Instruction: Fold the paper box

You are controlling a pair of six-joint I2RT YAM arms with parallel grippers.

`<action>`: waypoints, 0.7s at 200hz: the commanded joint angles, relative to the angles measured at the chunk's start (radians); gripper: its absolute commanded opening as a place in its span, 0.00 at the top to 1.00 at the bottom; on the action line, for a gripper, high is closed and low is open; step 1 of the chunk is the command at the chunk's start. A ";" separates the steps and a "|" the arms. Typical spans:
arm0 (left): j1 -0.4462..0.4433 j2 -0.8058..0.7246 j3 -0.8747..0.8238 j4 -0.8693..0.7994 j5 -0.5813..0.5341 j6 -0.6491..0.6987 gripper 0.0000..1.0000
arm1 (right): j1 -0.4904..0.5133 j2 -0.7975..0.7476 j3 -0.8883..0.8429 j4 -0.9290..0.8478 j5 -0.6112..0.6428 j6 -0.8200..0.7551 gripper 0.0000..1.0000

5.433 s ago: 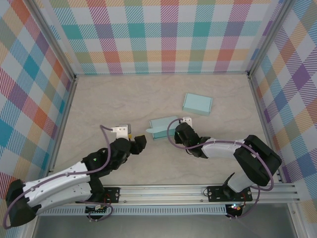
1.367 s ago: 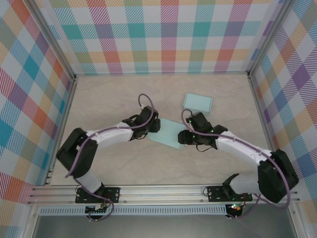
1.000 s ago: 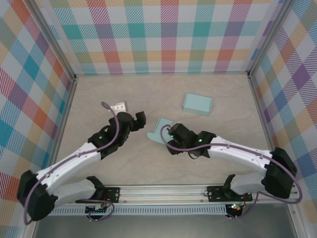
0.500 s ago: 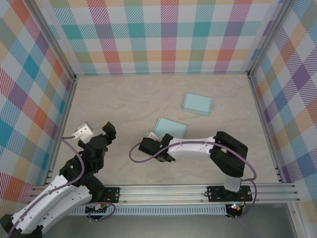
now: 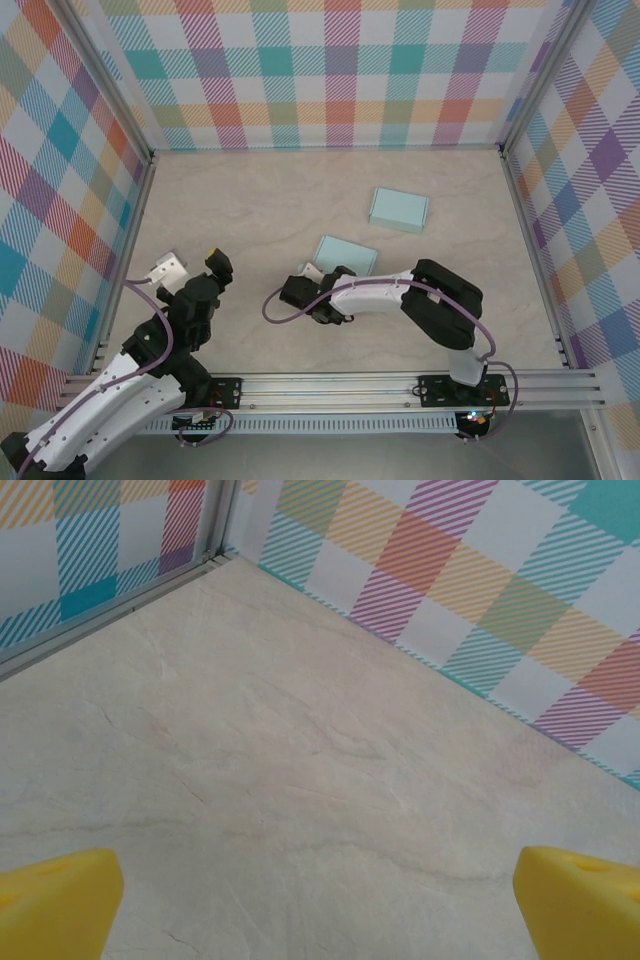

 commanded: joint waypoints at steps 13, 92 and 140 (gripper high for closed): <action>0.006 0.014 0.008 -0.003 -0.011 -0.007 0.00 | -0.003 0.016 -0.005 0.024 0.032 -0.008 0.73; 0.006 0.050 0.034 0.056 0.026 0.073 0.00 | -0.008 -0.062 0.028 0.000 -0.007 -0.059 1.00; 0.007 0.211 0.165 0.100 0.168 0.240 0.00 | -0.021 -0.238 0.071 -0.110 -0.324 -0.075 1.00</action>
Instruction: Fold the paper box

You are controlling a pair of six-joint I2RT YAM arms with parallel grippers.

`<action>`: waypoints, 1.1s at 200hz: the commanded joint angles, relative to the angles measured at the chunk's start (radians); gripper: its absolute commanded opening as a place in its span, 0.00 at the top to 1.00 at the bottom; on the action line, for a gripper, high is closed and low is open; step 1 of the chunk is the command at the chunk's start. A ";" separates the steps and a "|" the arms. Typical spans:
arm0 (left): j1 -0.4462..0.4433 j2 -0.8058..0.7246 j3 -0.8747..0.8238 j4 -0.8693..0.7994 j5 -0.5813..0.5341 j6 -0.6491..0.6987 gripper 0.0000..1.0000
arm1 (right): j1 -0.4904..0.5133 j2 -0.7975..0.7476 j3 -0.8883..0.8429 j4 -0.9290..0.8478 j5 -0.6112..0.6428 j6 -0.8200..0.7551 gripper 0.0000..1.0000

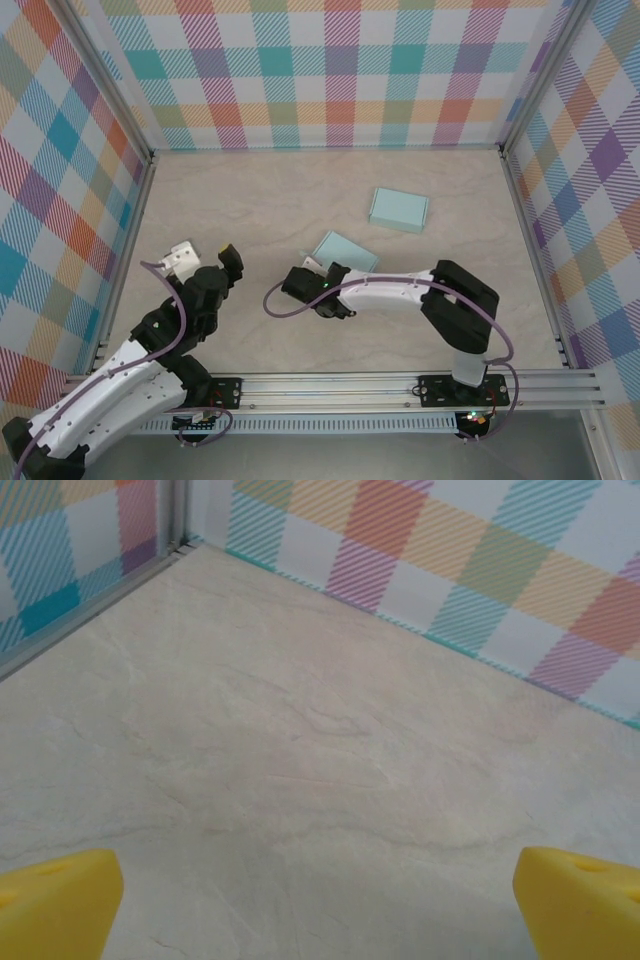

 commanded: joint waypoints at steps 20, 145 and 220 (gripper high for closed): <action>0.008 0.139 0.153 0.054 0.187 0.191 0.00 | -0.049 -0.173 0.083 -0.132 -0.412 -0.032 1.00; 0.508 0.485 0.150 0.489 1.291 0.570 0.22 | -0.393 -0.042 0.233 -0.303 -1.071 -0.135 0.90; 0.522 0.796 0.429 0.041 1.739 1.293 0.23 | -0.396 -0.022 0.291 -0.313 -1.049 -0.132 0.78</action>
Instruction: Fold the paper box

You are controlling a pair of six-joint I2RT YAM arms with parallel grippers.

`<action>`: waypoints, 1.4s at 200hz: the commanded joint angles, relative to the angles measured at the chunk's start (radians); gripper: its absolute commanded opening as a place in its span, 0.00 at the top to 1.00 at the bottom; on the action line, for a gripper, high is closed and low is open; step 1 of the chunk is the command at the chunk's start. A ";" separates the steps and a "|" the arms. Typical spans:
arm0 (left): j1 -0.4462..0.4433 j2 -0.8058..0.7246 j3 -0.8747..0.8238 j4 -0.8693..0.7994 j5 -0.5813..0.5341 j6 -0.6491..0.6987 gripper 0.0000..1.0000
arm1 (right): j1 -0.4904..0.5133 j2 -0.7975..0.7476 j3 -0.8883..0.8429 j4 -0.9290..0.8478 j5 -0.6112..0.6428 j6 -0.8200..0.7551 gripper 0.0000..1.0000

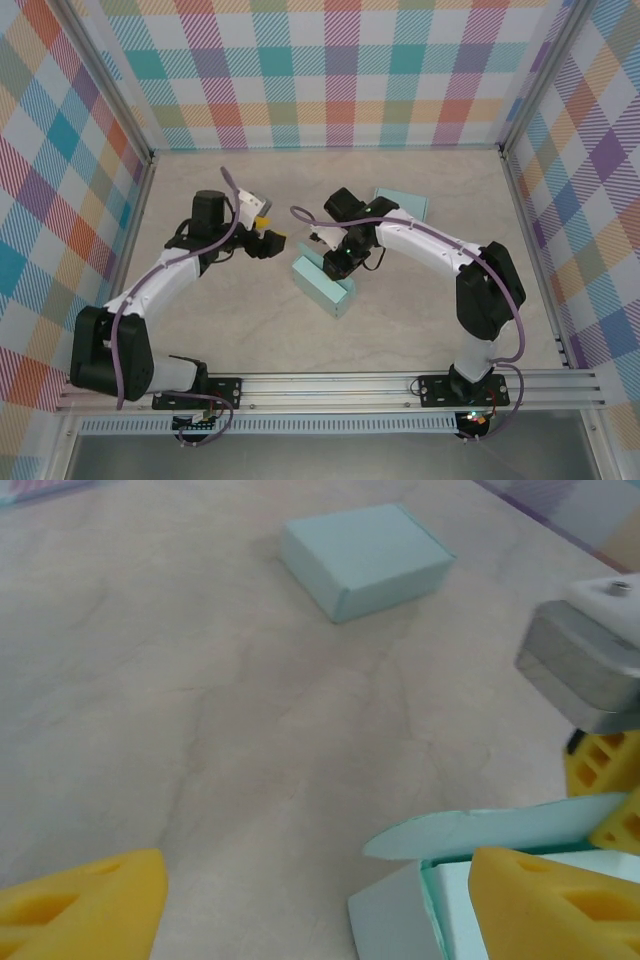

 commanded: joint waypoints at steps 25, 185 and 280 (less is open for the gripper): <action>0.015 0.172 0.256 -0.471 0.268 0.484 0.32 | 0.000 -0.005 0.046 -0.030 0.005 -0.013 0.72; -0.089 0.347 0.495 -0.682 0.020 0.626 0.35 | -0.008 -0.244 -0.062 0.073 0.111 0.202 0.40; -0.172 0.420 0.545 -0.756 -0.058 0.660 0.37 | -0.010 -0.454 -0.287 0.138 0.128 0.430 0.41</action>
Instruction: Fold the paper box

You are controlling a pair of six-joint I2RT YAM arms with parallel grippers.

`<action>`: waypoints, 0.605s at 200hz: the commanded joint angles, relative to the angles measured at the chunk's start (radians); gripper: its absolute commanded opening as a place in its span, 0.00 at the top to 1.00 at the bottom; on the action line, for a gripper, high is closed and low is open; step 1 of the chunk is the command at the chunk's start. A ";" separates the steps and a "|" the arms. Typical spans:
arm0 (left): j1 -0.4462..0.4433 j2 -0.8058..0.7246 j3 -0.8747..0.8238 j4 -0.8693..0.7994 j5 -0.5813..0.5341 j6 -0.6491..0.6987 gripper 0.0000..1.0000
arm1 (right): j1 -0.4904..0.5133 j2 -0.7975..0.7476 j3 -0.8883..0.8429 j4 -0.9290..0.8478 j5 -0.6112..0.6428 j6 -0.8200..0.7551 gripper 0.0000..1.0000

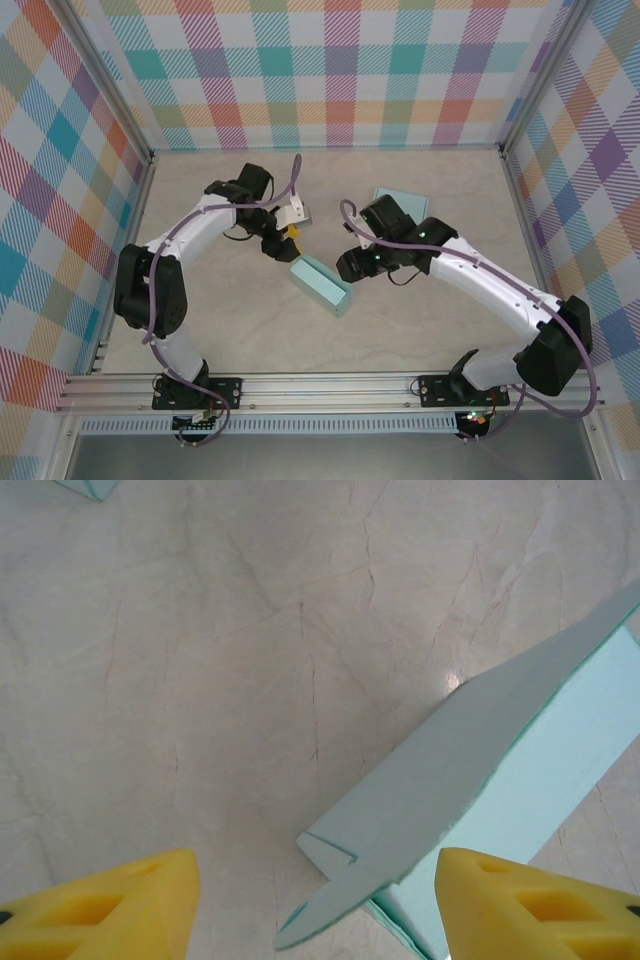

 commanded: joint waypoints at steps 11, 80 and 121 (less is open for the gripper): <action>-0.017 0.038 0.040 -0.061 -0.021 0.024 0.37 | -0.006 -0.028 -0.052 0.035 -0.008 0.098 0.44; -0.017 0.030 0.036 -0.067 -0.038 0.011 0.59 | 0.025 0.016 -0.066 0.063 0.013 0.150 0.50; -0.017 0.014 0.026 -0.069 -0.032 0.006 0.67 | 0.039 0.046 -0.051 0.052 0.047 0.153 0.52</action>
